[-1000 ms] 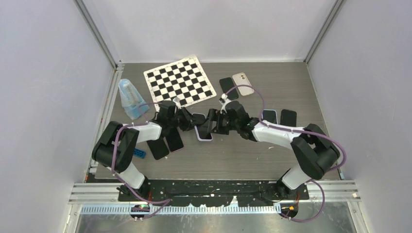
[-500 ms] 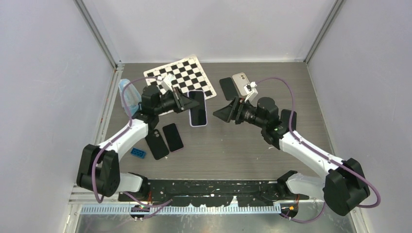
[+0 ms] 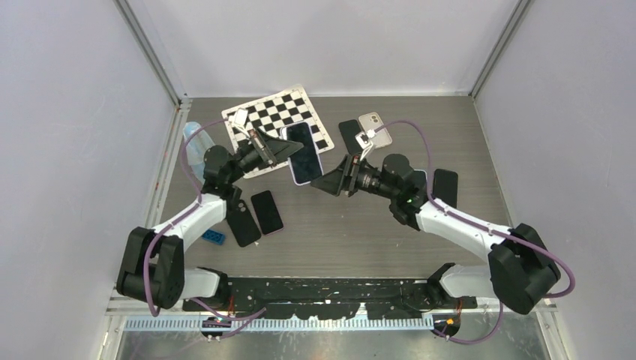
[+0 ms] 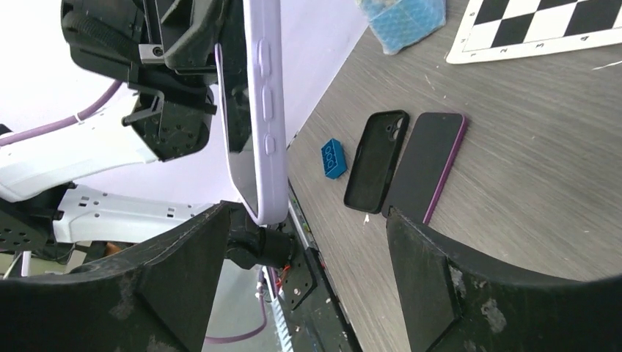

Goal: Take the phone out of the phone case
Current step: Adjust the phone.

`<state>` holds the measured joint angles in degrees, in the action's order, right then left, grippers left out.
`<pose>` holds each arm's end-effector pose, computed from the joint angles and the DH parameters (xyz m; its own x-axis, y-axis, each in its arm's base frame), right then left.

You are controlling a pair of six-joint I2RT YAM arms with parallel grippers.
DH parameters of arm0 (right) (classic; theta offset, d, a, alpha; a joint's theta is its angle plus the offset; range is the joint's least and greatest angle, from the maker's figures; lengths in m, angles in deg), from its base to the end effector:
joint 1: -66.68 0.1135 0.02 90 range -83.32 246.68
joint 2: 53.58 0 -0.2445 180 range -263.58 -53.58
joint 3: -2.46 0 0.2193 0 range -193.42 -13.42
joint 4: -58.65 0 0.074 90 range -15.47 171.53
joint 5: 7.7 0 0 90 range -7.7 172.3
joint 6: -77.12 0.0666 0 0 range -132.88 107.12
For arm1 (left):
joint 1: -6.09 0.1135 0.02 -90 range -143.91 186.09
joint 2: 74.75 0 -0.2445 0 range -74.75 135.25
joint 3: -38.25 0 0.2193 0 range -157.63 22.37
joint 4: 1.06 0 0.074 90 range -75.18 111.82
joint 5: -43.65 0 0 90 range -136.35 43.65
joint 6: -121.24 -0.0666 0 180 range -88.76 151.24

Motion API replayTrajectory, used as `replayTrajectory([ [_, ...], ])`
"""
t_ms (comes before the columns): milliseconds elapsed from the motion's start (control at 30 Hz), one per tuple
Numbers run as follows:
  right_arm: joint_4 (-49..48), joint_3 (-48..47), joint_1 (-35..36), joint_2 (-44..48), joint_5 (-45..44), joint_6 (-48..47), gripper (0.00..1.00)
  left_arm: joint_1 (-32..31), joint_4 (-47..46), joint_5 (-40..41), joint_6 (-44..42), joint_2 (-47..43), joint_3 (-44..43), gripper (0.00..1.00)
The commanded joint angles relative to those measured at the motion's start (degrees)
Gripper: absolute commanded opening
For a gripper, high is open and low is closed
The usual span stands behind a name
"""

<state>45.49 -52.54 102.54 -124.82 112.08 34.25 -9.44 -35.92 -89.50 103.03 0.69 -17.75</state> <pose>0.2104 0.1929 0.2766 -0.6969 0.2812 -0.6598 -0.5875 0.3040 0.7500 0.2610 -0.1198 0.3098 -0.7089 -0.5223 -0.4740 0.5029 0.0969 -0.8589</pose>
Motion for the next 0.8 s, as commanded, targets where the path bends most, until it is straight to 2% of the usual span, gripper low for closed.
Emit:
replayTrajectory([
  [0,-8.8,-1.6,4.2,-1.6,-7.3,2.2,0.82,-0.2,-11.3,18.9,10.9,-4.6,6.0,0.00],
  [100,-14.6,0.2,5.5,-3.3,-13.2,3.8,0.81,-0.2,-10.1,25.4,12.2,-7.3,9.7,0.00],
  [300,-19.6,0.3,5.7,-6.8,-15.4,7.8,0.75,-0.2,-6.1,27.2,12.1,-10.3,10.3,0.00],
  [367,-20.2,-0.5,5.8,-8.2,-14.9,8.9,0.68,-0.2,-4.4,27.4,12.1,-11.0,9.9,0.00],
  [433,-22.6,-0.5,5.9,-9.6,-14.1,10.1,0.56,-0.2,-2.3,27.7,12.1,-11.8,9.7,0.00],
  [500,-26.2,0.1,6.2,-10.9,-13.6,11.3,0.53,-0.2,-1.2,27.9,12.1,-12.3,9.8,0.00],
  [667,-30.9,0.2,6.9,-13.0,-12.7,12.4,0.51,-0.2,0.1,27.9,12.1,-12.8,9.6,0.00],
  [767,-30.7,-0.6,7.4,-13.9,-11.4,12.3,0.58,-0.2,0.5,27.7,12.5,-12.6,9.6,0.00],
])
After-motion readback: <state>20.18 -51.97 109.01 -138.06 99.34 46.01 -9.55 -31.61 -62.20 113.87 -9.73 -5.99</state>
